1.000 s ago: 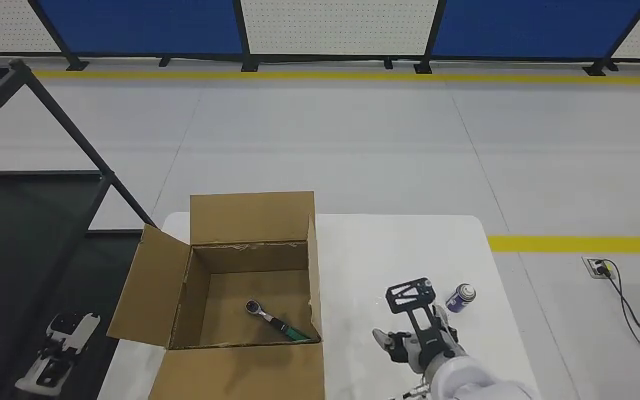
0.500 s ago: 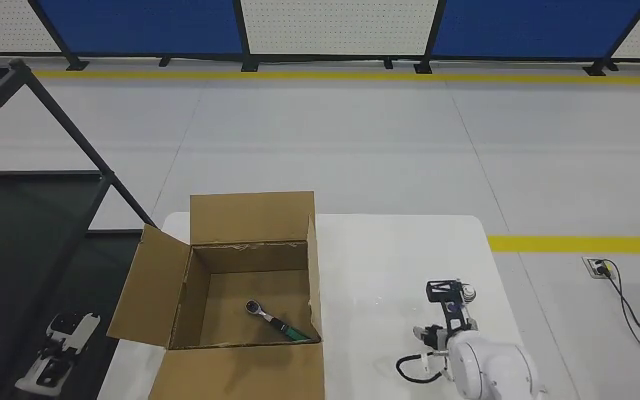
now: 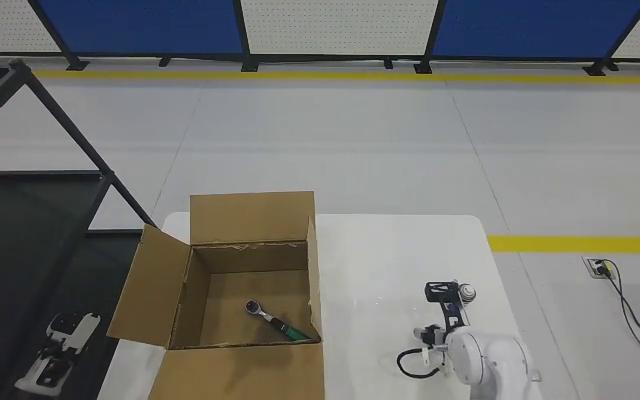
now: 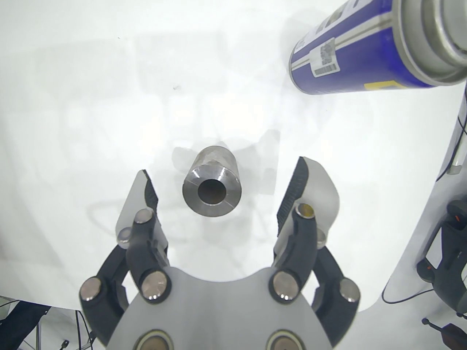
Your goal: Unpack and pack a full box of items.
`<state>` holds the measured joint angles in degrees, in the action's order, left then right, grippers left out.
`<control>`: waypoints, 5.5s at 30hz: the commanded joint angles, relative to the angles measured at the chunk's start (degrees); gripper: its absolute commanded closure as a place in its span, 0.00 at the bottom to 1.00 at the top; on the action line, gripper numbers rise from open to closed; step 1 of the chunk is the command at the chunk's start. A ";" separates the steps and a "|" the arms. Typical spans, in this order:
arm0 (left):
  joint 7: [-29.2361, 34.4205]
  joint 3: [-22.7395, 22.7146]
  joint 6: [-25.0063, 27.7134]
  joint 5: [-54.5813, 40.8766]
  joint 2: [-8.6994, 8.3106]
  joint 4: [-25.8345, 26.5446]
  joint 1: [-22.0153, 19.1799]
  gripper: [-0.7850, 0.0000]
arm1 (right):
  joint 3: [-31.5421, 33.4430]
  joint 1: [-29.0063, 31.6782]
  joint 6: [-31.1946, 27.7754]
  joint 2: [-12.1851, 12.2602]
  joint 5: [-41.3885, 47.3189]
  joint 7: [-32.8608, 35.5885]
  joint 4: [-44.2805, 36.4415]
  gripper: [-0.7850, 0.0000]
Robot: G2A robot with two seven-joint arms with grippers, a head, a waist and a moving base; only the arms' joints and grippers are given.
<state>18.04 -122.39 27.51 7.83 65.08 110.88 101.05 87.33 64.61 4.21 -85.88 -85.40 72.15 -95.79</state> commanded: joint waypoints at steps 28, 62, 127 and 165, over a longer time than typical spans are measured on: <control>0.00 0.00 0.00 0.00 0.00 0.00 0.00 0.00 | -14.74 -7.28 -9.19 0.58 14.46 9.96 -36.45 1.00; 0.00 0.00 0.00 0.00 0.00 0.00 0.00 0.00 | -47.40 -39.48 9.26 -7.73 22.02 2.30 -1.21 1.00; 0.00 0.00 0.00 0.00 0.00 0.00 0.00 0.00 | -59.33 -56.72 13.79 -29.21 42.49 -20.61 76.26 1.00; 0.00 0.00 0.00 0.00 0.00 0.00 0.00 0.00 | -59.33 -56.72 13.79 -29.21 42.49 -20.61 76.26 1.00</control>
<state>18.04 -122.39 27.51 7.83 65.08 110.88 101.05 28.00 7.89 17.99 -115.08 -42.91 51.54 -19.54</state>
